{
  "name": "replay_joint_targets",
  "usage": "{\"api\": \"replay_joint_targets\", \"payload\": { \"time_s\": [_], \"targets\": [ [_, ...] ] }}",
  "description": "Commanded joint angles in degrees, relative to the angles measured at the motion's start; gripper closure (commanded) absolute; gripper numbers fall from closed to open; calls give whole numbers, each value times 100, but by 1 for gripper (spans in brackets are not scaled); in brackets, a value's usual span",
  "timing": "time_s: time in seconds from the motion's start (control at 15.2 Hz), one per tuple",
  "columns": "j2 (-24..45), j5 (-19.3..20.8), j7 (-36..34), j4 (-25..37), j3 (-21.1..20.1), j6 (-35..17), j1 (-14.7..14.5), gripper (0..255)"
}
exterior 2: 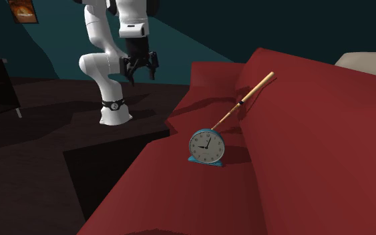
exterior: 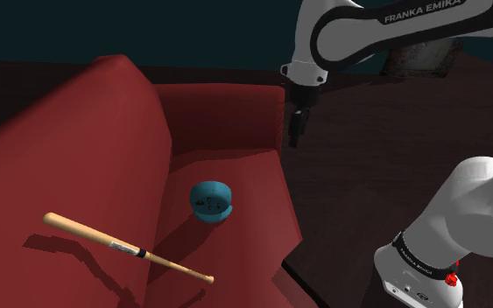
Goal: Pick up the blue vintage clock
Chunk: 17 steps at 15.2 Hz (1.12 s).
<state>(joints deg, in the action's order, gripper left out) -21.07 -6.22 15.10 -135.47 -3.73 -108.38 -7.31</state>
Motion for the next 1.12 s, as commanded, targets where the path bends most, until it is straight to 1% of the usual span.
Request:
{"api": "replay_joint_targets", "payload": {
  "time_s": [0.0,0.53,1.06],
  "targets": [
    [372,-5,115,83,-86,-327,-94,0],
    [1926,143,460,830,-432,-1259,-423,0],
    [3463,553,650,1882,-725,-1847,-783,0]
  ]
}}
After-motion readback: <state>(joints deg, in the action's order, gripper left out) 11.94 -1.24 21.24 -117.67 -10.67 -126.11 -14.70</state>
